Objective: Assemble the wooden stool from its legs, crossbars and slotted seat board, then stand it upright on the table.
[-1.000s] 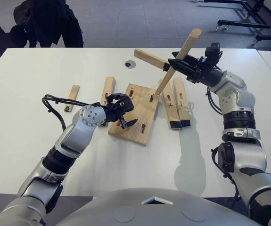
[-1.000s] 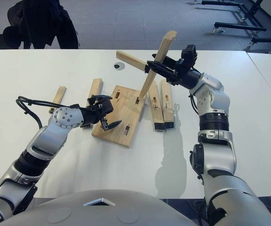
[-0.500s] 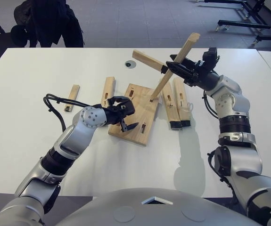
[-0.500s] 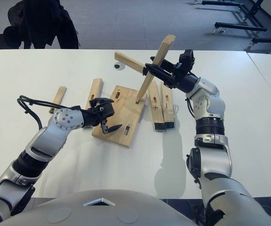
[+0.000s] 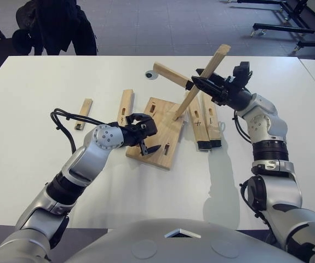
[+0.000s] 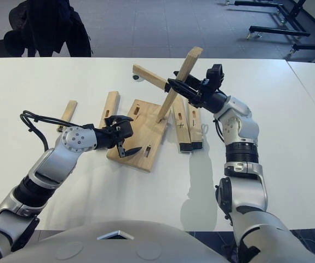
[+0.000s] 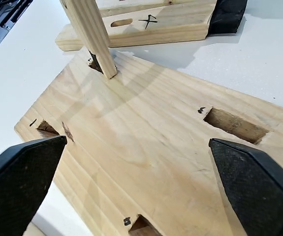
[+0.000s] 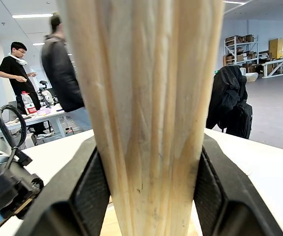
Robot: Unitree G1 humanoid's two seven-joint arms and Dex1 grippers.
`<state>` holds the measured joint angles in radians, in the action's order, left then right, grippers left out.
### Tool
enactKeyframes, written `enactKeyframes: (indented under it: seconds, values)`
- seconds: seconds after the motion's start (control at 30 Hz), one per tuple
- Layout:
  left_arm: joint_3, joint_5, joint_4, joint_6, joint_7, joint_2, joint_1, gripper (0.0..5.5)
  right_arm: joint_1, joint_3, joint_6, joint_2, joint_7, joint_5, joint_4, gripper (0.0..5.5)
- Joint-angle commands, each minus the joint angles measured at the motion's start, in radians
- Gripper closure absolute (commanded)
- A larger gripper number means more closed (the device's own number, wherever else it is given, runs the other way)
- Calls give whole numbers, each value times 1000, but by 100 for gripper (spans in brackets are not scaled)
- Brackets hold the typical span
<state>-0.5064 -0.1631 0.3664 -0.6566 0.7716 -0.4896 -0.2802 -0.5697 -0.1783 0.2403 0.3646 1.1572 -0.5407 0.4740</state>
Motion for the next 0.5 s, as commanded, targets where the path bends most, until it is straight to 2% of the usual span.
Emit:
enactKeyframes:
  seconds: [0.03, 0.13, 0.27, 0.5]
  values:
    - [-64, -78, -37, 83, -24, -62, 44, 19, -63, -26, 1, 29, -8, -11, 3, 342]
    - [-99, -154, -87, 169, -48, -129, 81, 19, -86, -37, 3, 29, -10, -18, 10, 342]
    - [-87, -167, -112, 217, -56, -161, 125, 19, -85, -41, 5, 33, -10, -24, 0, 342]
    - [-52, -134, -14, 157, -22, -160, 182, 19, -84, -38, 2, 34, -11, -19, 8, 342]
